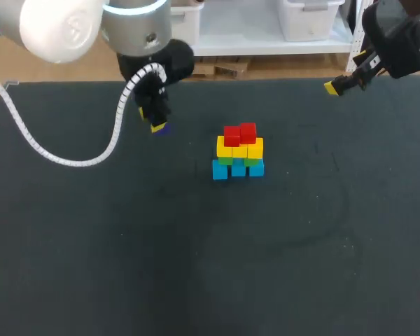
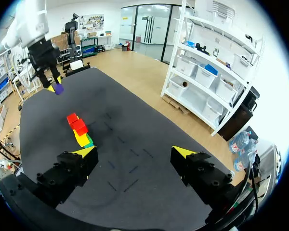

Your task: Place the blue cubes, place green cubes on the blue cubes, place the yellow cubes on the green cubes, then place the red cubes on the yellow cubes, and place purple cube on the red cubes.

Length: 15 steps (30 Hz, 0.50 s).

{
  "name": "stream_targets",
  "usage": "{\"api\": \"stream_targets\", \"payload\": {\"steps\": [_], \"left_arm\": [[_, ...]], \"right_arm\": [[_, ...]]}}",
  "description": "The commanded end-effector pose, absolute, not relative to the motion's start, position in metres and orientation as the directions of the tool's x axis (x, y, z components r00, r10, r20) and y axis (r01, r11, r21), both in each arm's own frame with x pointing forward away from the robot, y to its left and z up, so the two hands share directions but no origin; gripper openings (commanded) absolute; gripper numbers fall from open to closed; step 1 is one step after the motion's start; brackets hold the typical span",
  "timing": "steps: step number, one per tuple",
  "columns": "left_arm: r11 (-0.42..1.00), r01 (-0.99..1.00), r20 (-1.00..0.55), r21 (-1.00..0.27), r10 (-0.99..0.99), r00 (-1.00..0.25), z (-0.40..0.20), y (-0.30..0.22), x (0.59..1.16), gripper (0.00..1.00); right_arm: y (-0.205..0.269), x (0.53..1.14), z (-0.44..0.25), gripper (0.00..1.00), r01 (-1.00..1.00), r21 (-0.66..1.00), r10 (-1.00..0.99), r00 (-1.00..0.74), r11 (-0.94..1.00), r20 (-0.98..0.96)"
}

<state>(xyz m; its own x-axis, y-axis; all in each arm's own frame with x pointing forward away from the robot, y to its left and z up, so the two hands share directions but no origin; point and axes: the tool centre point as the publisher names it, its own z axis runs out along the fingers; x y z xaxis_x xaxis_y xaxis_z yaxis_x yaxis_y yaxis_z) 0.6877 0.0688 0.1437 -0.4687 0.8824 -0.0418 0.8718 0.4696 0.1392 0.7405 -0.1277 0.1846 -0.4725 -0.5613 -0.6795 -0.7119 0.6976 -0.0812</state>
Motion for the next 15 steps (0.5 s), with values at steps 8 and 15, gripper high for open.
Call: {"api": "stream_targets", "payload": {"steps": [8,15], "left_arm": [[0.144,0.980,0.093,0.139,0.983,-0.158,0.181,-0.002,0.714,0.00],[0.038,0.996,0.147,0.082,0.988,-0.050,0.180,-0.052,0.730,0.00]], "right_arm": [[-0.128,0.740,0.185,1.00,-0.710,-0.083,-0.561,-0.473,0.699,-0.679],[-0.128,0.740,0.185,1.00,-0.710,-0.083,-0.561,-0.473,0.699,-0.679]]}}
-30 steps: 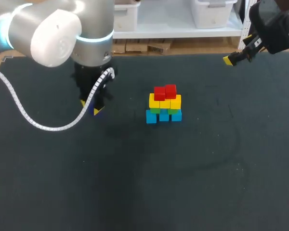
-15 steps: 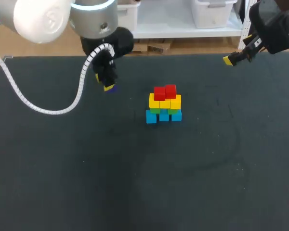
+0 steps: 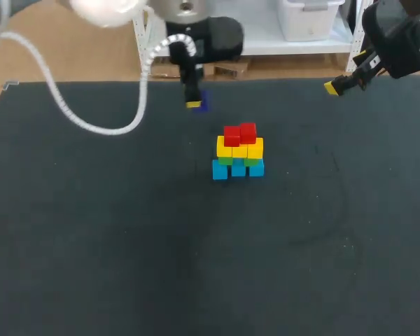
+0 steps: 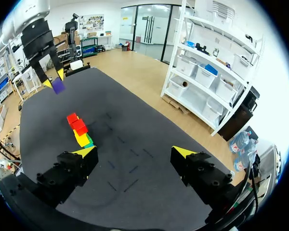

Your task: Place the blue cubes, place green cubes on the blue cubes, place the yellow cubes on the green cubes, then place the red cubes on the yellow cubes, and place purple cube on the red cubes.

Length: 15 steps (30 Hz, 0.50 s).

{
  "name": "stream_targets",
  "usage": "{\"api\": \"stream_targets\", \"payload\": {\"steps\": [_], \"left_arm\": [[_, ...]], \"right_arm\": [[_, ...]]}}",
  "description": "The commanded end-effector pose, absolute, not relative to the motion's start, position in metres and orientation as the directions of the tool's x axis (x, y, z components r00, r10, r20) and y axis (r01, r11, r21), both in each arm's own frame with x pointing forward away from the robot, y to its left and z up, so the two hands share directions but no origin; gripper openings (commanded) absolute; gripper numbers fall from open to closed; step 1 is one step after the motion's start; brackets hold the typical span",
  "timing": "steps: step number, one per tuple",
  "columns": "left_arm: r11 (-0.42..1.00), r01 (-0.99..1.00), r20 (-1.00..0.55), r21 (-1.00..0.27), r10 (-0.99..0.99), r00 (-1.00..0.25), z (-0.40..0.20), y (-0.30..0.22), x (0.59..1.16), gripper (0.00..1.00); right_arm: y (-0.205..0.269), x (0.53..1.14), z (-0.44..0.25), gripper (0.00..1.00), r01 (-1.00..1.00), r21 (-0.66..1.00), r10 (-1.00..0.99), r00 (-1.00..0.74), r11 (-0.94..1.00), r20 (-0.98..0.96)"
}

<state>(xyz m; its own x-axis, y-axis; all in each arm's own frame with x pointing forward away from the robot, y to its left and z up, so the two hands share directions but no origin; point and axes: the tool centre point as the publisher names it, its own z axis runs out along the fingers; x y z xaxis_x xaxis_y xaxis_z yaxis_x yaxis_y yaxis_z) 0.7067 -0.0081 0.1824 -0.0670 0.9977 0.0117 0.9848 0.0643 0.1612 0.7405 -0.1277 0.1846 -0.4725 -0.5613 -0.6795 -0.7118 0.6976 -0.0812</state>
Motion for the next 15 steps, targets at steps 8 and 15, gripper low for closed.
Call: {"api": "stream_targets", "payload": {"steps": [8,15], "left_arm": [[0.039,0.999,0.080,0.008,0.996,-0.039,0.161,-0.078,0.716,0.00],[0.065,0.998,0.082,0.016,0.994,-0.066,0.154,-0.080,0.704,0.00]], "right_arm": [[-0.128,0.740,0.185,1.00,-0.710,-0.083,-0.561,-0.473,0.699,-0.679],[-0.128,0.740,0.185,1.00,-0.710,-0.083,-0.561,-0.473,0.699,-0.679]]}}
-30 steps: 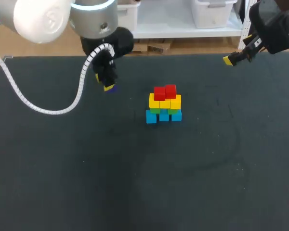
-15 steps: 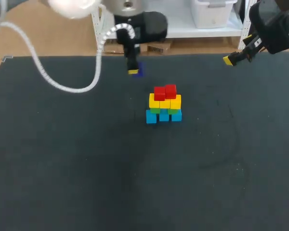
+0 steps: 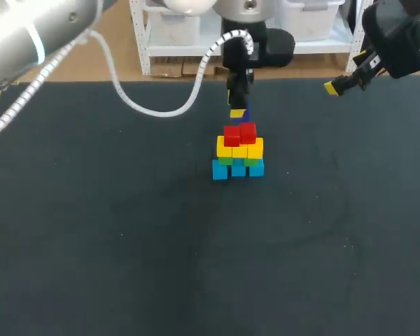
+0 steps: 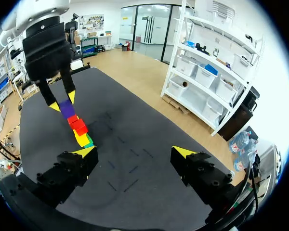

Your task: Place the blue cubes, place green cubes on the blue cubes, place the yellow cubes on the green cubes, then place the red cubes on the yellow cubes, and place purple cube on the red cubes.

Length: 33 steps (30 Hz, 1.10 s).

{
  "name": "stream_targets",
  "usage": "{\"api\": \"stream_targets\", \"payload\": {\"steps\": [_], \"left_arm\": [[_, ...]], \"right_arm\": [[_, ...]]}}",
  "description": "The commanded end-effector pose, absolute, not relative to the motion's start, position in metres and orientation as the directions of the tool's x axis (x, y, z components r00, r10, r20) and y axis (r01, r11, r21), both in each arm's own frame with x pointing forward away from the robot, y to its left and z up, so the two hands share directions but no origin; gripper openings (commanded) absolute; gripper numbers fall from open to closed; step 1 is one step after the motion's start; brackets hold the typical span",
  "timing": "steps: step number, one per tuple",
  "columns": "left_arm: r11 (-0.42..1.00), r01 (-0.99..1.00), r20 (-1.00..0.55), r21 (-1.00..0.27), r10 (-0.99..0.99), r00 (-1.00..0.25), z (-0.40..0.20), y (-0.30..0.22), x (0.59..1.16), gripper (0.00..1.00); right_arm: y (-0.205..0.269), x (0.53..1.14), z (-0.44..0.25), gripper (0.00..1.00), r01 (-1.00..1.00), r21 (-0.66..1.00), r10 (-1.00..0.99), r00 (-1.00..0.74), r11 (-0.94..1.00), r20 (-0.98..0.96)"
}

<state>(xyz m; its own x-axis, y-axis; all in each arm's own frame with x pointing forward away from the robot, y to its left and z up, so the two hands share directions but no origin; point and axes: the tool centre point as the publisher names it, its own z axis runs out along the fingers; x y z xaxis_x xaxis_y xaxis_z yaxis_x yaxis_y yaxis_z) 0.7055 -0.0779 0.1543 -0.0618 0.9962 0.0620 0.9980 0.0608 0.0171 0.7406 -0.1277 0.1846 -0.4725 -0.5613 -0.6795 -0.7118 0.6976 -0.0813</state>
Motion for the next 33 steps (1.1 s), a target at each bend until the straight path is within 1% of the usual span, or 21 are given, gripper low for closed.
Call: {"api": "stream_targets", "payload": {"steps": [1,11,27,28,29,30,31,32,33], "left_arm": [[0.064,0.998,0.083,0.017,0.994,-0.065,0.152,-0.080,0.702,0.00],[0.082,0.997,0.081,-0.008,0.993,-0.081,0.134,-0.073,0.698,0.00],[0.102,0.995,0.080,-0.021,0.992,-0.100,0.123,-0.077,0.692,0.00],[0.102,0.995,0.080,-0.022,0.992,-0.100,0.123,-0.077,0.692,0.05],[0.102,0.995,0.080,-0.022,0.992,-0.100,0.123,-0.078,0.692,0.18],[0.103,0.994,0.081,-0.022,0.992,-0.101,0.122,-0.078,0.691,0.22],[0.103,0.994,0.080,-0.023,0.992,-0.101,0.122,-0.078,0.691,0.24],[0.104,0.994,0.080,-0.022,0.992,-0.102,0.122,-0.079,0.690,0.32],[0.104,0.994,0.081,-0.021,0.991,-0.102,0.122,-0.079,0.689,0.36]], "right_arm": [[-0.128,0.740,0.185,1.00,-0.710,-0.083,-0.561,-0.473,0.699,-0.679],[-0.128,0.740,0.185,1.00,-0.710,-0.083,-0.561,-0.473,0.699,-0.679],[-0.128,0.740,0.185,1.00,-0.710,-0.083,-0.561,-0.473,0.699,-0.679],[-0.128,0.740,0.185,1.00,-0.710,-0.083,-0.561,-0.473,0.699,-0.679],[-0.128,0.740,0.185,1.00,-0.710,-0.083,-0.561,-0.473,0.699,-0.679],[-0.128,0.740,0.185,1.00,-0.710,-0.083,-0.561,-0.473,0.699,-0.679],[-0.128,0.740,0.185,1.00,-0.710,-0.083,-0.561,-0.473,0.699,-0.679],[-0.128,0.740,0.185,1.00,-0.710,-0.083,-0.561,-0.473,0.699,-0.679],[-0.128,0.740,0.185,1.00,-0.710,-0.083,-0.561,-0.473,0.699,-0.679]]}}
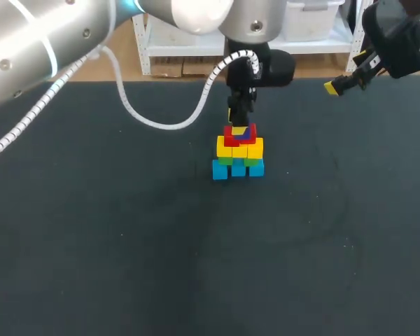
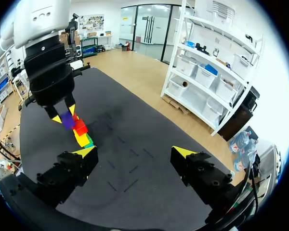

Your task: Place the blue cubes, place green cubes on the blue cubes, place the yellow cubes on the green cubes, then place the red cubes on the yellow cubes, and place purple cube on the red cubes.

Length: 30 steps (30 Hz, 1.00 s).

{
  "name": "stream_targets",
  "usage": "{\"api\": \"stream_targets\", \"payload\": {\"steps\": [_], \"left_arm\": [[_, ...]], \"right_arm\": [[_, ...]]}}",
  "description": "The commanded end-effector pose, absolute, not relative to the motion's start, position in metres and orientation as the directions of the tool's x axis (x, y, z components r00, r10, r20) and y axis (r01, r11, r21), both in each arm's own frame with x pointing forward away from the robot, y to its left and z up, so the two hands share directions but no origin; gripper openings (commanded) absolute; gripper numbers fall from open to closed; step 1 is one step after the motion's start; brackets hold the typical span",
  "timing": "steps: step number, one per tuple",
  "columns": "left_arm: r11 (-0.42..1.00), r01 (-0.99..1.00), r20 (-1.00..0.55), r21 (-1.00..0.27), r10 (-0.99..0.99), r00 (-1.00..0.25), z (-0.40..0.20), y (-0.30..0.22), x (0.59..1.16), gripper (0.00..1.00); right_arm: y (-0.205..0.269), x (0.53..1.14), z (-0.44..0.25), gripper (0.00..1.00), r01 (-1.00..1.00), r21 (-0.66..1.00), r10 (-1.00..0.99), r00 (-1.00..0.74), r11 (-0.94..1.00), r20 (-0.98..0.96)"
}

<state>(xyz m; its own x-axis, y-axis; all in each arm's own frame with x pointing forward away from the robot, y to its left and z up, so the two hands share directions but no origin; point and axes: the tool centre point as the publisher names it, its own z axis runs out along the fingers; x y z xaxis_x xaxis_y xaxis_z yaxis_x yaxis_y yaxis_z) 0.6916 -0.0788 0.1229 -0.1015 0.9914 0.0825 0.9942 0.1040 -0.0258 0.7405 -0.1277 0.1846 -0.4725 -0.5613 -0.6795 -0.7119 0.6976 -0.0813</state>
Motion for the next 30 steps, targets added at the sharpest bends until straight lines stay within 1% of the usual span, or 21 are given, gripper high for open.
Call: {"api": "stream_targets", "payload": {"steps": [1,2,5,7,9,10,11,19,30], "left_arm": [[0.105,0.994,0.080,-0.021,0.991,-0.103,0.122,-0.079,0.689,0.37],[0.108,0.994,0.081,-0.018,0.991,-0.106,0.122,-0.079,0.688,0.38],[0.114,0.993,0.079,-0.009,0.990,-0.112,0.124,-0.078,0.687,0.34],[0.119,0.993,0.079,-0.003,0.990,-0.118,0.125,-0.077,0.688,0.23],[0.122,0.992,0.078,0.003,0.989,-0.122,0.126,-0.077,0.688,0.18],[0.127,0.992,0.081,0.012,0.989,-0.128,0.126,-0.077,0.688,0.10],[0.127,0.992,0.080,0.012,0.989,-0.127,0.127,-0.077,0.688,0.05],[0.144,0.989,0.091,0.031,0.985,-0.146,0.126,-0.070,0.695,0.08],[0.138,0.990,0.080,0.033,0.987,-0.140,0.125,-0.070,0.703,0.16]], "right_arm": [[-0.128,0.740,0.185,1.00,-0.710,-0.083,-0.561,-0.473,0.699,-0.679],[-0.128,0.740,0.185,1.00,-0.710,-0.083,-0.561,-0.473,0.699,-0.679],[-0.128,0.740,0.185,1.00,-0.710,-0.083,-0.561,-0.473,0.699,-0.679],[-0.128,0.740,0.185,1.00,-0.710,-0.083,-0.561,-0.473,0.699,-0.679],[-0.128,0.740,0.185,1.00,-0.710,-0.083,-0.561,-0.473,0.699,-0.679],[-0.128,0.740,0.185,1.00,-0.710,-0.083,-0.561,-0.473,0.699,-0.679],[-0.128,0.740,0.185,1.00,-0.710,-0.083,-0.561,-0.473,0.699,-0.679],[-0.128,0.740,0.185,1.00,-0.710,-0.083,-0.561,-0.473,0.699,-0.679],[-0.128,0.740,0.185,1.00,-0.710,-0.083,-0.561,-0.473,0.699,-0.679]]}}
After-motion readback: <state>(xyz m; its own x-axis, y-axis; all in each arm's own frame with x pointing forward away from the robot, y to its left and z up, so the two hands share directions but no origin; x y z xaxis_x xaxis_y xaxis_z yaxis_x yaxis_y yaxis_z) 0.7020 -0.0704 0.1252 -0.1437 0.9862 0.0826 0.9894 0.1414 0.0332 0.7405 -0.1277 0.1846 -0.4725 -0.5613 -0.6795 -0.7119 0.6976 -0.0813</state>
